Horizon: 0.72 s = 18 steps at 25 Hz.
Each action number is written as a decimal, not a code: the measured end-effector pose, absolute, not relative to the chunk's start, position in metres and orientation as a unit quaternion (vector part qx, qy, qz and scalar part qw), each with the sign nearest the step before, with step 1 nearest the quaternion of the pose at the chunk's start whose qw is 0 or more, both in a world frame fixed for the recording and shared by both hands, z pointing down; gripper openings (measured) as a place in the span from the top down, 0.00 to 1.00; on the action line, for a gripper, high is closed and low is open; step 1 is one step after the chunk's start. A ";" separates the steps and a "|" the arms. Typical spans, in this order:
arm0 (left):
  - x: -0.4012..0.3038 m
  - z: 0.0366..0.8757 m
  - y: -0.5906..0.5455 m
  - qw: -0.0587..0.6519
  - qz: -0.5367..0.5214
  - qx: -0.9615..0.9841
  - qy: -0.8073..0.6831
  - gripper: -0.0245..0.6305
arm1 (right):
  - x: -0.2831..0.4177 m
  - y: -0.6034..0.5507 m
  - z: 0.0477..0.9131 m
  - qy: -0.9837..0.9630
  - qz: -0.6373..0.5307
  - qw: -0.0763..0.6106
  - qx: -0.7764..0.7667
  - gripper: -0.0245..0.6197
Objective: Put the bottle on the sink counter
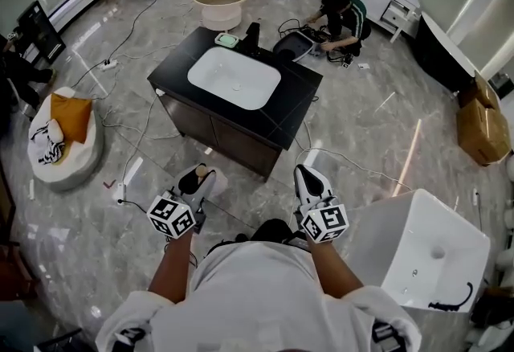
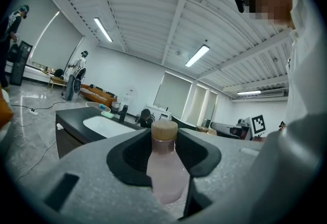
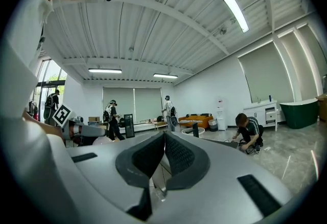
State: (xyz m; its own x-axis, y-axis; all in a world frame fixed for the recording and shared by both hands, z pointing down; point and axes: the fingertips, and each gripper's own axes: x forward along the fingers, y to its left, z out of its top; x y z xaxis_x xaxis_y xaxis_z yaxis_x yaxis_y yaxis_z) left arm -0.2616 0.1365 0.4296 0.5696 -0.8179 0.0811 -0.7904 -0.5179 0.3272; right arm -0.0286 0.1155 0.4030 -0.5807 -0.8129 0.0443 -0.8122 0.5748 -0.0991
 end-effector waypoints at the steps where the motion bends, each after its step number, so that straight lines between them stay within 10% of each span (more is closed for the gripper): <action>1: -0.261 0.431 0.132 0.168 -0.041 0.871 -0.460 0.74 | -0.027 0.110 0.404 0.886 -0.055 0.003 -0.460 0.94; 18: -0.232 0.421 -0.020 0.160 -0.016 0.881 -0.445 0.74 | 0.001 -0.038 0.400 0.877 -0.061 0.037 -0.476 0.94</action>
